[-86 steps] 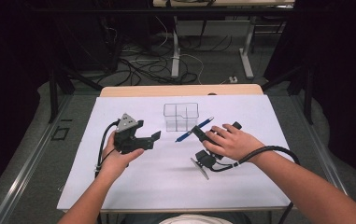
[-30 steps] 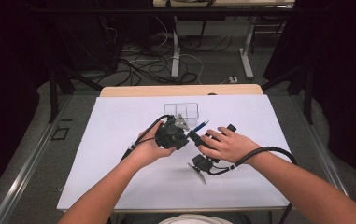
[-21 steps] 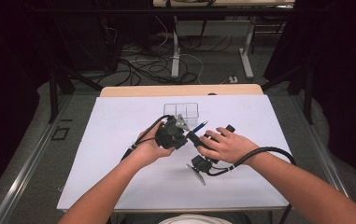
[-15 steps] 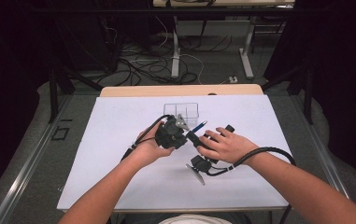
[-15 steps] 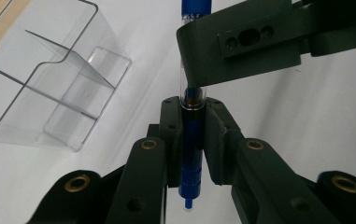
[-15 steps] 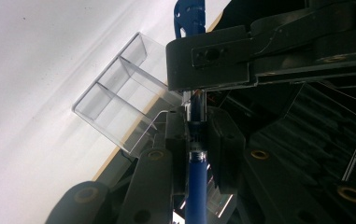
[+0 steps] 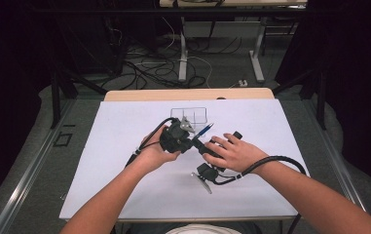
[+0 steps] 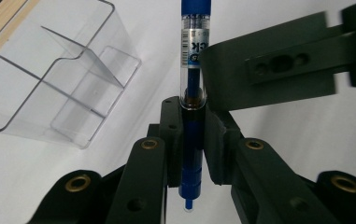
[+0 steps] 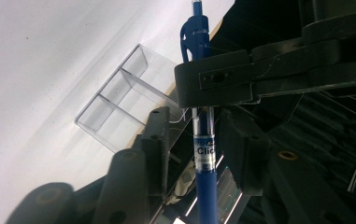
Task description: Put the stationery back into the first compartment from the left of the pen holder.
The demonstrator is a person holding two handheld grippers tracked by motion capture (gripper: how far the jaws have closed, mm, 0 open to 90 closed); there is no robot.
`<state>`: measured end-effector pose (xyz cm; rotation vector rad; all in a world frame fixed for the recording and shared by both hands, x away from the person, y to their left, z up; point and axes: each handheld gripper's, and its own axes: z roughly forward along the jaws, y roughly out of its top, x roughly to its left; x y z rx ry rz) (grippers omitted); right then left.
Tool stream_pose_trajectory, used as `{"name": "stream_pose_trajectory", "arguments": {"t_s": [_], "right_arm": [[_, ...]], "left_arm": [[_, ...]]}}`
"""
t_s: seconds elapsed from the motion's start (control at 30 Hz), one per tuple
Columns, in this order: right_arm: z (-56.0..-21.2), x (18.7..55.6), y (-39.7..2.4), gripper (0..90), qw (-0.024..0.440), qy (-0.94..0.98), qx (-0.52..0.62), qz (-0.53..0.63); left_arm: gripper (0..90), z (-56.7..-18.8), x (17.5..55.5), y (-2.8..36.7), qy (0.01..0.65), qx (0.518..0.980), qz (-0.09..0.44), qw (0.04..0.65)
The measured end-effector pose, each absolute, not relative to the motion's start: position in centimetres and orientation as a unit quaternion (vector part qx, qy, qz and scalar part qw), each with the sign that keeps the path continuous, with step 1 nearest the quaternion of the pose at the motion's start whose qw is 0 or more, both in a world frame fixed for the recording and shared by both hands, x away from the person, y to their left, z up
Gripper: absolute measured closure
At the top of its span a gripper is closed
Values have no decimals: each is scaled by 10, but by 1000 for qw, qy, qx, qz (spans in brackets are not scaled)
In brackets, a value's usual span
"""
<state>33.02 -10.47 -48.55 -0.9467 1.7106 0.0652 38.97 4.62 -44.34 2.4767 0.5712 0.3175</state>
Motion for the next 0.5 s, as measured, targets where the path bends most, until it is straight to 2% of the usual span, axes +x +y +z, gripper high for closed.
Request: {"name": "stream_pose_trajectory", "arguments": {"t_s": [0.23,0.5], "right_arm": [[-480,330,-107,537,562,733,-382,42],[-473,327,-109,462,543,783,-291,93]], "left_arm": [[790,-442,396,52,230,918,123,299],[790,-437,402,59,259,899,123,330]]}}
